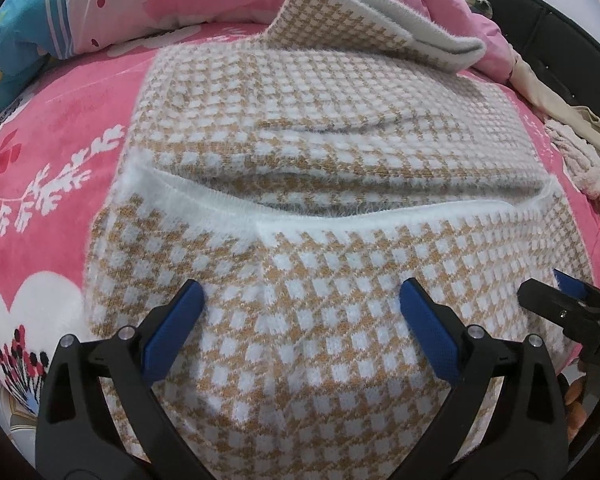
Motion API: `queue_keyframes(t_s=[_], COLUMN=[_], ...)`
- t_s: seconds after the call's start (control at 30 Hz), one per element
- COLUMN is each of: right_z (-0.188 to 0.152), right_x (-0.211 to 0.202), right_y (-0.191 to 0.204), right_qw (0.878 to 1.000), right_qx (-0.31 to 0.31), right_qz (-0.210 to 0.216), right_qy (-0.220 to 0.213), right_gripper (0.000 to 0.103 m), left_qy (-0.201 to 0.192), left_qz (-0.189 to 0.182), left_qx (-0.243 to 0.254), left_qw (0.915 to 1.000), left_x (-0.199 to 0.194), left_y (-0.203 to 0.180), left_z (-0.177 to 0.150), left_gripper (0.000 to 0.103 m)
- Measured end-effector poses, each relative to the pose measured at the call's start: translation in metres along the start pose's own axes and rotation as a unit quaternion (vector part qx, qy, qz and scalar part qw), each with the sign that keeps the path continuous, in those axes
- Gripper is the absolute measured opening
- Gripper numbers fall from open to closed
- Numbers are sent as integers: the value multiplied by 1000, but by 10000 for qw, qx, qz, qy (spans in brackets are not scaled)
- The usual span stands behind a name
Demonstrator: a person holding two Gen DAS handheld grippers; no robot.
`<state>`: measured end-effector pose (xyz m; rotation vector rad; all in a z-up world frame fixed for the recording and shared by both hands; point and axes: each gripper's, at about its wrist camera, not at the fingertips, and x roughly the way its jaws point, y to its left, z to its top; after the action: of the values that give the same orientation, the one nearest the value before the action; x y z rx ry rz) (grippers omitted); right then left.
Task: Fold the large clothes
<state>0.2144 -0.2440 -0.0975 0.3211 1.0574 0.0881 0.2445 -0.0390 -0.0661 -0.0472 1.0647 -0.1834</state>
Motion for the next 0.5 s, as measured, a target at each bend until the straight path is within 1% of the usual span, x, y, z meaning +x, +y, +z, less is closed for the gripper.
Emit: queue_keyframes(t_s=[0.17,0.5], right_z=[-6,-9], right_x=[-4,-1], right_y=[-1,4], right_qw=[10000,9996], right_qx=[-15,-271], right_qz=[-32,73], right_qy=[-74,57], right_gripper=[97,97], left_qy=[5,-39], left_qz=[-4,-10], left_qx=[3,20], left_qw=[10000,10000], left_x=[0,-1], left_y=[1,2], left_z=[0,1], left_gripper=[95,95])
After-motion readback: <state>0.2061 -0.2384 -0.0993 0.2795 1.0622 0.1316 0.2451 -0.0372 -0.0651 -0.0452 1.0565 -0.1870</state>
